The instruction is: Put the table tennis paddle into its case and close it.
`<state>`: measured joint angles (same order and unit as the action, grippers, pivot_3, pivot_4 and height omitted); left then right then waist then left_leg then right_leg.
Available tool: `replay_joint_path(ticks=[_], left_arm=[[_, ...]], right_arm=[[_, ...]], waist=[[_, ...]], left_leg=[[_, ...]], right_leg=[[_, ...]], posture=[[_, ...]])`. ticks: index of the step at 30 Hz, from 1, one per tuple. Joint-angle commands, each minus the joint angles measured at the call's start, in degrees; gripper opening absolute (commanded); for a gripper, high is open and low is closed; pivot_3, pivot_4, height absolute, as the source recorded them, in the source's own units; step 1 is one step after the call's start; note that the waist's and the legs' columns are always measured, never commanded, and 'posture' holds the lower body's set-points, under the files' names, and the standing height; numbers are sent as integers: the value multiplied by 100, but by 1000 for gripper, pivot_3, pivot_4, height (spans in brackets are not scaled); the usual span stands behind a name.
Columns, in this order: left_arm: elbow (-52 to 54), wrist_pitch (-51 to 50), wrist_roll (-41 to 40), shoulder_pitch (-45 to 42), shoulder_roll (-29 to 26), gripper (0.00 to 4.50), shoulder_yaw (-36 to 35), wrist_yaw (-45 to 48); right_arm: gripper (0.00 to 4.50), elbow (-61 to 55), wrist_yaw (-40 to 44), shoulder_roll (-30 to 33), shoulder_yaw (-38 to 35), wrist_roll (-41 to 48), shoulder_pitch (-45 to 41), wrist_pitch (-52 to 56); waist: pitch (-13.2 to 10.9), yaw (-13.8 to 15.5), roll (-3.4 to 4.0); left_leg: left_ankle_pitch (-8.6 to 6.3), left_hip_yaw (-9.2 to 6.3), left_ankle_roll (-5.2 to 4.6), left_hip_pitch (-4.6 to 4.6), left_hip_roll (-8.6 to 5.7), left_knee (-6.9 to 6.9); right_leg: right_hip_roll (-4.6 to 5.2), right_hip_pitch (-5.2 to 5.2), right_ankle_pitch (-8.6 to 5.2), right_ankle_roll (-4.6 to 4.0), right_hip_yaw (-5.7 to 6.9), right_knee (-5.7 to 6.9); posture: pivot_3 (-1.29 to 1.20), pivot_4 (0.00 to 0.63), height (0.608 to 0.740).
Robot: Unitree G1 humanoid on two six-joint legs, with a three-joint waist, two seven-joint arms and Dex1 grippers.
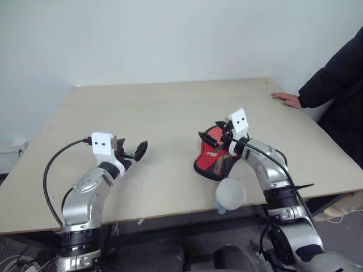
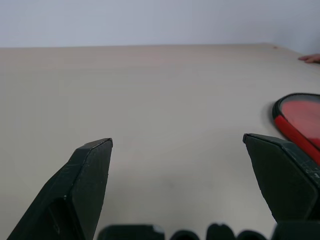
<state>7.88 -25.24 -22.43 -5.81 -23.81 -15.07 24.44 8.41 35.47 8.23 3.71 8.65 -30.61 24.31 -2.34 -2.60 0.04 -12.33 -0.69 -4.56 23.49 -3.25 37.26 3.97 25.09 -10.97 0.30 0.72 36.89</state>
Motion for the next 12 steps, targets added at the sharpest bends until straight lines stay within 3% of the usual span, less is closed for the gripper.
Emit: replay_joint_path(ticks=[1,8,12], left_arm=[[410,255,-202,309,-293,4500,-279,467],[471,433,-517,1051,-717,4500,-607,1310],[350,445,-459,1054,-777,4500,-600,1292]], right_arm=[[4477,-672,191,200,30,256,113,228],[4477,-881,756,629,379,351,415,294],[4477,-829,911,741,435,416,342,274]], waist=[[-1,-1,0],[-2,12,2],[-2,12,1]], left_leg=[[0,0,0,2,0,-1],[0,1,0,2,7,0],[0,2,0,5,8,1]], right_leg=[[-1,5,1,-2,0,1],[4,4,-12,-6,7,-4],[8,5,-12,-9,6,-4]], posture=[[0,0,721],[0,0,721],[0,0,721]])
